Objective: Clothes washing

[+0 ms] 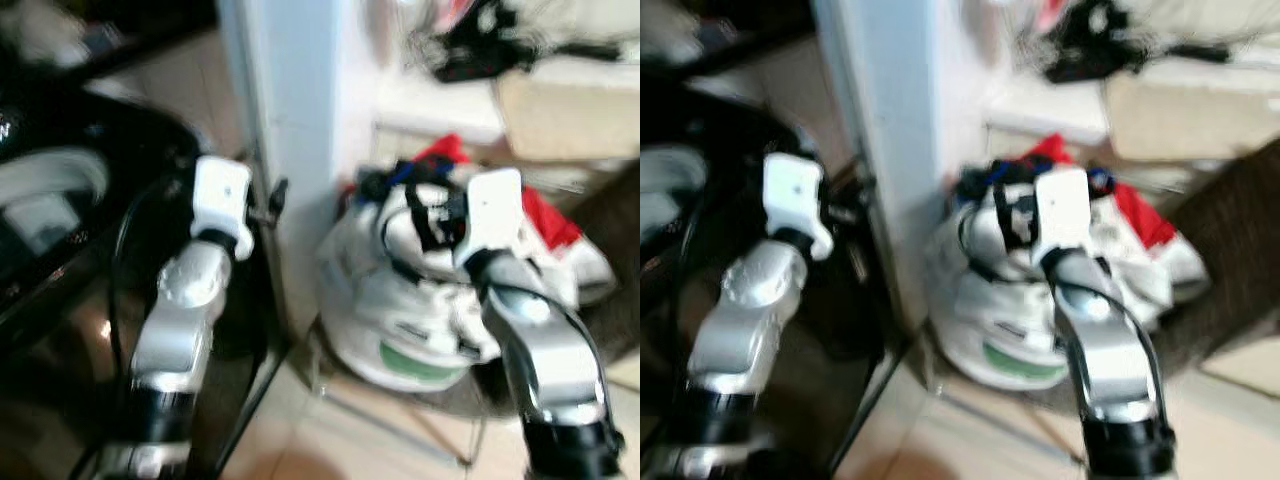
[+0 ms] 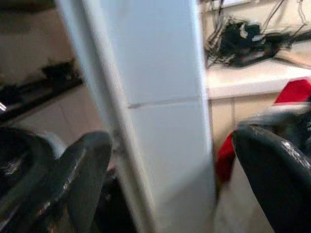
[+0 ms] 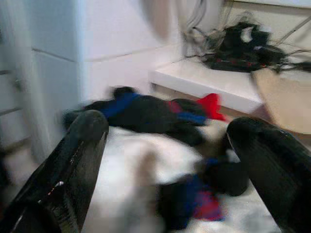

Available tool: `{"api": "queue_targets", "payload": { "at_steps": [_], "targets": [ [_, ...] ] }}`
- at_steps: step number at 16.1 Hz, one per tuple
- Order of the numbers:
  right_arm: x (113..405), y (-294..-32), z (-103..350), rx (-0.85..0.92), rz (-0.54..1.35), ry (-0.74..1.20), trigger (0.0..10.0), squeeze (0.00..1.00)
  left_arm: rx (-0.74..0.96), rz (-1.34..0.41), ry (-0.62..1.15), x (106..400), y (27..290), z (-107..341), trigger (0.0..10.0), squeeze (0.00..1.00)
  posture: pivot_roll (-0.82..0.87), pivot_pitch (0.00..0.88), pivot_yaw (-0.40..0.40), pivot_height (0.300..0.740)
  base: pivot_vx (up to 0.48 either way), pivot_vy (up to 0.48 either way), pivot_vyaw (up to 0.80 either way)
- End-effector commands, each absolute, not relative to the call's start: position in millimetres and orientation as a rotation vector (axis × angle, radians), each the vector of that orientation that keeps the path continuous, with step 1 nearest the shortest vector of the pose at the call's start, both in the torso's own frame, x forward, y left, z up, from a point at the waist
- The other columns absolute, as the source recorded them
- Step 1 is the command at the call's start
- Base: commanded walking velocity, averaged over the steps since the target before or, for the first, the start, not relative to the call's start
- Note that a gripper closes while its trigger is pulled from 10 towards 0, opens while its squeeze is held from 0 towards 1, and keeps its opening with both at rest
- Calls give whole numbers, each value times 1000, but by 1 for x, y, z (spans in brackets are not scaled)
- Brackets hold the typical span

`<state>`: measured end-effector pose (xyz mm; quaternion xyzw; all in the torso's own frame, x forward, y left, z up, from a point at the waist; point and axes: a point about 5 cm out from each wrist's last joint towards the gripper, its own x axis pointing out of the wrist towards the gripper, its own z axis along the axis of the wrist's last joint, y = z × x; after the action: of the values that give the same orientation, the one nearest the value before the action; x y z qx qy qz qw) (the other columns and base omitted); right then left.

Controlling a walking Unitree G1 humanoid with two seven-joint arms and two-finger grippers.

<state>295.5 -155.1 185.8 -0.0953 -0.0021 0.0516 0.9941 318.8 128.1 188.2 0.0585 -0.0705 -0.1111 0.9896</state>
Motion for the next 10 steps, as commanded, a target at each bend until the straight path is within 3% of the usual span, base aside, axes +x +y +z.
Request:
{"api": "queue_targets", "payload": {
  "at_steps": [1,6,10],
  "targets": [
    [298,-152,191,-195,119,-21,10000,0,130,-223,-141,317,129,189,10000,0,-81,0,31,740,368,0,800],
    [296,-140,188,-250,222,-23,10000,0,149,-188,-148,313,138,191,10000,0,-67,0,10,740,356,0,800],
    [295,-143,189,-155,189,-24,10000,0,142,-230,-160,307,141,192,10000,0,-42,0,-2,740,0,0,0]
  ]
}}
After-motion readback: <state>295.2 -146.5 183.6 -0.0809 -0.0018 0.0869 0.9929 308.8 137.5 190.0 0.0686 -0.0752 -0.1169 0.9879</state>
